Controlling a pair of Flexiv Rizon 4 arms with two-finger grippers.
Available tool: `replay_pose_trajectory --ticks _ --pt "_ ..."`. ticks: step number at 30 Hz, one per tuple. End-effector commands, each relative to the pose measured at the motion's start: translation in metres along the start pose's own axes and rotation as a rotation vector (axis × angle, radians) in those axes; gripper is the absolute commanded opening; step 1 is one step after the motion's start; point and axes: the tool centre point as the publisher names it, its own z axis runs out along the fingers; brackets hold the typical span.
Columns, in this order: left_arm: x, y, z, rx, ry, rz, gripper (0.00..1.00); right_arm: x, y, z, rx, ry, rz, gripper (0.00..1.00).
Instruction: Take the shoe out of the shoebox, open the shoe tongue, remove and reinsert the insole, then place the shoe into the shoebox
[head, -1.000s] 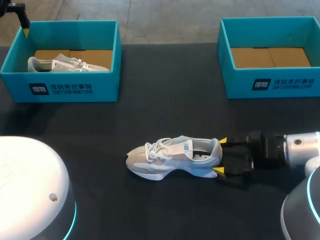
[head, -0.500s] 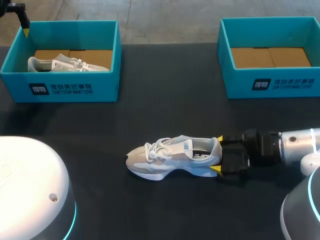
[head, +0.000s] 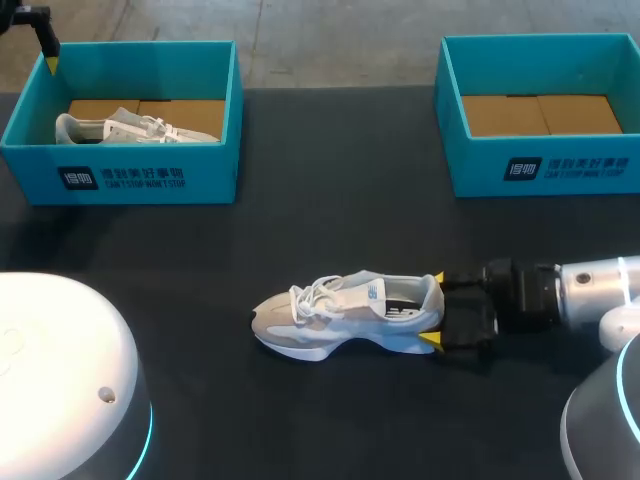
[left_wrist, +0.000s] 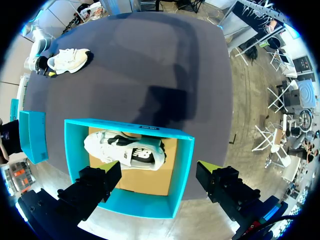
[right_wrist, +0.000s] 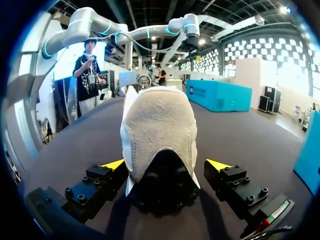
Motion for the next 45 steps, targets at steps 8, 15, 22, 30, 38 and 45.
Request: replay_pose_trajectory --ticks 8,15,22,30,38,45 --pt "0.0 -0.001 0.0 -0.002 0.002 0.0 1.0 0.003 0.002 0.005 0.014 0.055 0.025 1.0" --pt "0.0 -0.001 0.0 -0.002 0.002 0.0 1.0 0.0 0.0 0.008 0.013 0.059 0.031 1.0" --pt "0.0 -0.001 0.0 -0.002 0.002 0.0 1.0 0.0 0.001 0.012 -0.001 0.077 0.02 1.0" --pt "0.0 -0.001 0.0 -0.002 0.002 0.0 1.0 0.004 0.002 0.017 -0.007 0.099 0.02 1.0" --pt "0.0 -0.001 0.0 -0.002 0.002 0.0 1.0 0.005 0.002 0.025 -0.02 0.104 0.002 1.0" --pt "0.0 -0.001 0.0 -0.002 0.002 0.0 1.0 0.004 0.003 0.029 -0.024 0.111 -0.005 1.0"
